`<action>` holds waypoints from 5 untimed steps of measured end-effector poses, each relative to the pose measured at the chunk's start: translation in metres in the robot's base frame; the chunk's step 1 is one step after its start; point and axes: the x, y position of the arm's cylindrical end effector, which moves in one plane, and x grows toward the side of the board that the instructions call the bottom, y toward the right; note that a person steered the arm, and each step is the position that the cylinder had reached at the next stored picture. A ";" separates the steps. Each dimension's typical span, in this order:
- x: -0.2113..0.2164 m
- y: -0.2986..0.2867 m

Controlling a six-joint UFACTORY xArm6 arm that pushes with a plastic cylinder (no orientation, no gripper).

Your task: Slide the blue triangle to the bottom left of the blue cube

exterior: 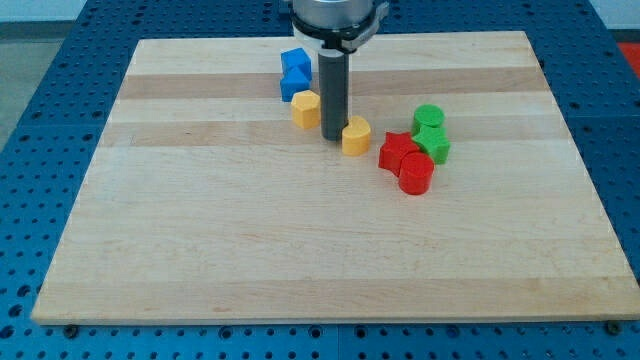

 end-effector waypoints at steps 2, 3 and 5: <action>0.011 0.013; -0.022 0.010; -0.091 -0.012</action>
